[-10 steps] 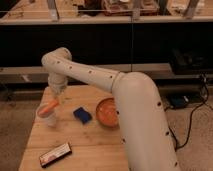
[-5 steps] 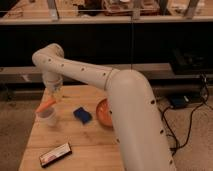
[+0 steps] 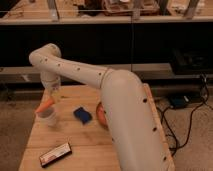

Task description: Place the pepper in the ceramic cup

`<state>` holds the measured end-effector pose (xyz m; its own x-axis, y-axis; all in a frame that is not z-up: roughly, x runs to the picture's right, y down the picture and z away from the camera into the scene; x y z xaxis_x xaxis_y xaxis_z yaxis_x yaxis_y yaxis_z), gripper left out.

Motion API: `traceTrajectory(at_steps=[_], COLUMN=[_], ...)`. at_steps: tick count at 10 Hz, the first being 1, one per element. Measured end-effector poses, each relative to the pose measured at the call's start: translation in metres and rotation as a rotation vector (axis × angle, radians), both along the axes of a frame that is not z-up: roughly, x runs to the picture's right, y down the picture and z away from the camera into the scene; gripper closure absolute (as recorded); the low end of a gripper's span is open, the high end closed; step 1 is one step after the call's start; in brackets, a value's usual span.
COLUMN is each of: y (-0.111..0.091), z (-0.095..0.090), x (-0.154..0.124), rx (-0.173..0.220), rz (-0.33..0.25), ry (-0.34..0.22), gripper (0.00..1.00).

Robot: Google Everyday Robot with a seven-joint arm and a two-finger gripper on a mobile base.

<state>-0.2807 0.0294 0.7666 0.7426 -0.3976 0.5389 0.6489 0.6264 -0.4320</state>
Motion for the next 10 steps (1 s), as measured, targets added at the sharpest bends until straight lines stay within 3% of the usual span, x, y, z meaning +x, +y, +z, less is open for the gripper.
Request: traceTrajectory(at_steps=[1,3,4,10], y=[0.0,0.006,0.008,0.012], z=[0.0,0.004,0.008,0.013], x=[-0.001,-0.004,-0.003,-0.003], rx=[-0.007,-0.006,-0.006,-0.009], rz=[0.0,-0.001,0.001,0.01], ry=[-0.008,-0.016,-0.015,-0.025], gripper=[0.97,0.76,0.74,0.73])
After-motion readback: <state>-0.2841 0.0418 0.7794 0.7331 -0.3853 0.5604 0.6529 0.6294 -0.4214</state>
